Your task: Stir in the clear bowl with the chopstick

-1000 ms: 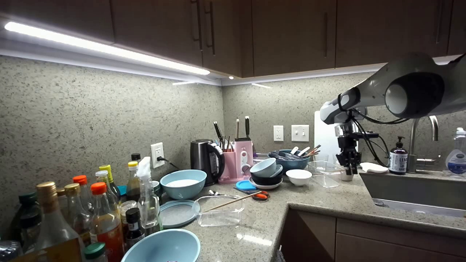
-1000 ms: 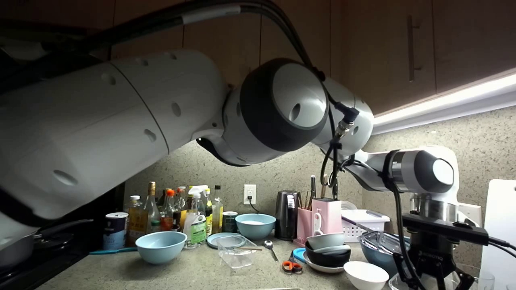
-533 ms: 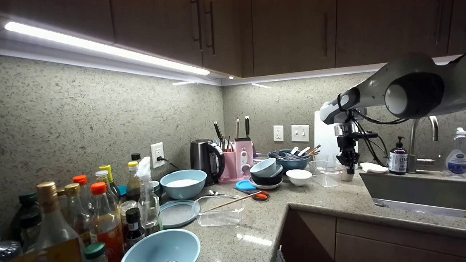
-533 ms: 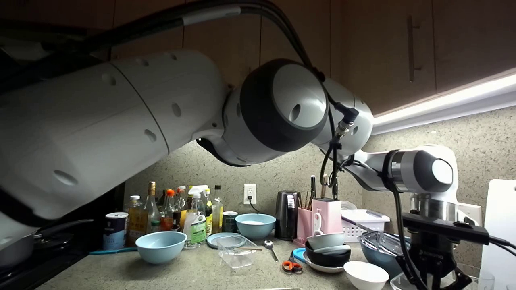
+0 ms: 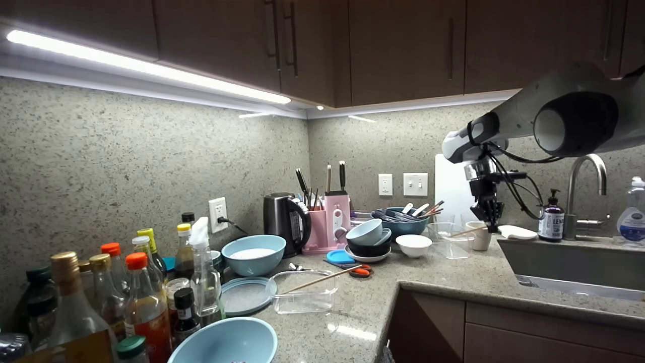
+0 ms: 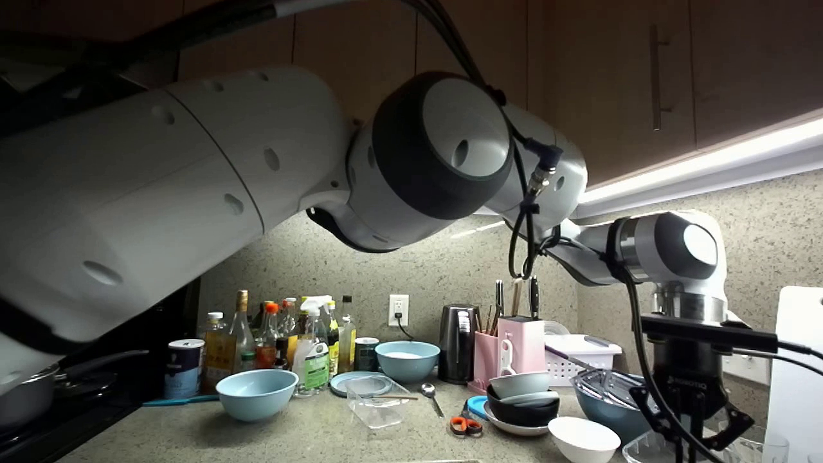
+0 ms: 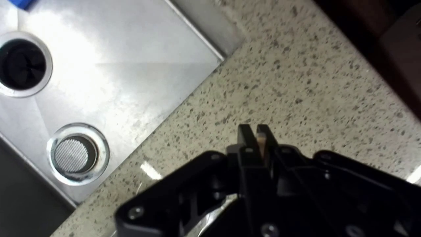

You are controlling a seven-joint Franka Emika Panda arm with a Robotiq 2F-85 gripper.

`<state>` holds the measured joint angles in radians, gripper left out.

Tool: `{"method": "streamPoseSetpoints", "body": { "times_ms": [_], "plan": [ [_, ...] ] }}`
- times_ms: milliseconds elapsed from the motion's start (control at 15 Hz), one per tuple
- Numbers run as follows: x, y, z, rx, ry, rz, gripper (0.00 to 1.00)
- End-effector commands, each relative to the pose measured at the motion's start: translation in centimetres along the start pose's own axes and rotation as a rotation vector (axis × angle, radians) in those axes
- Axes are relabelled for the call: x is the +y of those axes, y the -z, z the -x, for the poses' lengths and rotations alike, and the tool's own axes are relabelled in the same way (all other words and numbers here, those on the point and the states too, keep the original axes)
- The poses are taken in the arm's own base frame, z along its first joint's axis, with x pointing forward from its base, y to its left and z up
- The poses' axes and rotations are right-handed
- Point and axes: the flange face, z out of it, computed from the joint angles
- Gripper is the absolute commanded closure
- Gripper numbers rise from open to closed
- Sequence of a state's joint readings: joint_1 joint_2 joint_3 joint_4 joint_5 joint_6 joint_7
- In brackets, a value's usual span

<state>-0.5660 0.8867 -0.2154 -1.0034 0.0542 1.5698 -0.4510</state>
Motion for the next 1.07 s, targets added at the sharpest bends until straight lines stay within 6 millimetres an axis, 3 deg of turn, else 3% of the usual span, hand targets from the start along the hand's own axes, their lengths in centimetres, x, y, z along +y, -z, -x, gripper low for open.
{"method": "streamPoseSetpoints", "body": {
  "times_ms": [0,267,333,533,600,800,1000],
  "plan": [
    [-1.3,1.6,3.7,-0.170,0.011,-0.091,0.98],
    [-1.7,2.9,6.2,-0.265,-0.043,-0.166,0.98],
    [-1.8,2.1,5.0,-0.252,-0.010,-0.134,0.93],
    [-1.5,2.5,5.5,-0.257,-0.019,-0.140,0.93],
    [-1.5,2.5,5.5,-0.257,-0.020,-0.140,0.98],
    [-0.9,2.5,3.8,-0.165,-0.026,-0.093,0.98],
    [-0.4,2.0,3.3,-0.156,-0.053,-0.090,0.98]
  ]
}}
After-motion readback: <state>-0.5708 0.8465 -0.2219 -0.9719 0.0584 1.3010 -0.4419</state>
